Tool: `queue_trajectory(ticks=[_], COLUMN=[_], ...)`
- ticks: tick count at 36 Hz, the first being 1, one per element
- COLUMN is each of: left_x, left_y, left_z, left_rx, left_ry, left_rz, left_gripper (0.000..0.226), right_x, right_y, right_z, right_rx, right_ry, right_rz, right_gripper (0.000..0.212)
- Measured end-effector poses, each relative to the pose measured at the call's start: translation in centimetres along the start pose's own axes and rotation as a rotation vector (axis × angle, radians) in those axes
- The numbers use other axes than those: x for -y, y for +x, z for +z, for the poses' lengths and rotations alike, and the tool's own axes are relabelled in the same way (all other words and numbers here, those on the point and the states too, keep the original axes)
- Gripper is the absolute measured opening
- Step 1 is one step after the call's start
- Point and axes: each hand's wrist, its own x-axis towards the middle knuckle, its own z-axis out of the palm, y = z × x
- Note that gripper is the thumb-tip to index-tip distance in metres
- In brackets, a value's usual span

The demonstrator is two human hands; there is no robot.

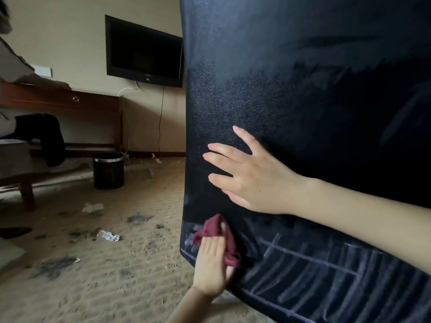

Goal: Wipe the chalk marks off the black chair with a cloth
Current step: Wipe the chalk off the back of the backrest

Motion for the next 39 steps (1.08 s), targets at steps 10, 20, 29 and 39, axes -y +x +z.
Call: queue_trajectory(ticks=[10,20,29,39], left_x=[-0.2,-3.3,5.9,-0.9], left_y=[2.6,2.9,3.6,7.3], left_z=[1.2,1.3,2.2,1.9], left_rx=[-0.241,-0.071,-0.18,-0.288], left_ry=[-0.383,-0.403,-0.518,-0.66], left_rz=[-0.662,-0.157,-0.795,-0.692], left_gripper=[0.072,0.07,0.024,0.06], right_x=[-0.5,-2.6,-2.1,-1.2], right_y=[-0.9,-1.9,-0.6,0.3], right_z=[0.7,2.1,2.5,2.4], right_rx=[0.036,0.337,0.449,0.552], right_ry=[-0.021,-0.292,-0.329,-0.303], right_rz=[0.068,0.149,0.158,0.189], right_gripper=[0.026,0.053,0.054,0.055])
